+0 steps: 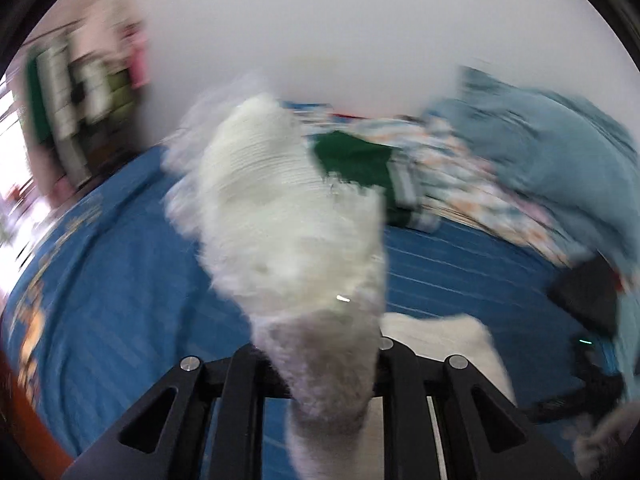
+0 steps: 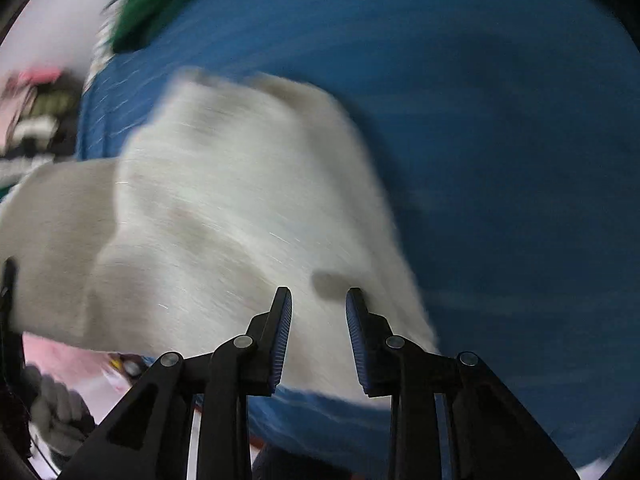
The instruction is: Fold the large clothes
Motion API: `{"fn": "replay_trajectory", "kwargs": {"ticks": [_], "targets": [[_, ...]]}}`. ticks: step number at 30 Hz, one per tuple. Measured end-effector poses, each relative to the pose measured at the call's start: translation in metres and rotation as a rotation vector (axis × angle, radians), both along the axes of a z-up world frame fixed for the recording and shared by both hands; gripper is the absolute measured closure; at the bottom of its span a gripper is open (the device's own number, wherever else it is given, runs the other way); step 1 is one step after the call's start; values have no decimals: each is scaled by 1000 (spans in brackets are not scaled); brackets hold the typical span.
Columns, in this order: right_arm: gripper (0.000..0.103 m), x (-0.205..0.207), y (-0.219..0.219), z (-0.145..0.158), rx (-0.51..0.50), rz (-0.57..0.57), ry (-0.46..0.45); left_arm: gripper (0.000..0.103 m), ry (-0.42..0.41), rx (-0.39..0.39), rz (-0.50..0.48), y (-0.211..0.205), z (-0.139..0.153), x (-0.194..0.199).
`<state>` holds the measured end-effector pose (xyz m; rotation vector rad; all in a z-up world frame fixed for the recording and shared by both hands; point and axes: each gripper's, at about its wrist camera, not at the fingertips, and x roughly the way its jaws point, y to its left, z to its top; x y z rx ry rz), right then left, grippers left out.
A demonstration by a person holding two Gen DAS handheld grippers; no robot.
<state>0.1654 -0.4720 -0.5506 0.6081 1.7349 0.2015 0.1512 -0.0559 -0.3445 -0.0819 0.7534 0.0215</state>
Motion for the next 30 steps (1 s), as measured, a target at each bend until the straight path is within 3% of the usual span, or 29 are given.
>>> {"fn": "replay_trajectory", "kwargs": {"ticks": [5,10,13,15,17,19,21,22,23,24,25,26,30], "targets": [[73,-35,-36,-34,114,-115,59,91,62,18,-345,-92,-27,-15],[73,-50,-50,-38,166,-158,82,91,221,21,-580,-153,-102,-40],[73,-59,-58,-28,148,-135,95,91,292,11,-595,-151,-134,-40],[72,-67,-72,-18,68,-101,112,91,302,26,-586,-147,-140,-41],[58,-74,-87,-4,19,-91,99,88,304,44,-566,-145,-136,-39],[52,-80,-102,17,41,-122,64,87,320,75,-545,-146,-128,-37],[39,-84,-117,39,76,-150,18,83,322,98,-531,-143,-119,-39],[35,-86,-121,51,99,-165,-10,79,316,108,-521,-139,-114,-42],[30,-84,-121,59,125,-176,-32,68,311,103,-514,-136,-105,-43],[29,-71,-96,66,157,-184,-54,59,312,93,-508,-133,-105,-47],[29,-68,-90,76,197,-186,-82,28,317,78,-493,-126,-103,-50],[29,-61,-92,81,223,-182,-98,5,316,59,-475,-119,-98,-53],[18,-35,-48,81,333,-154,-131,4,336,-9,-369,-86,-80,-65]]}}
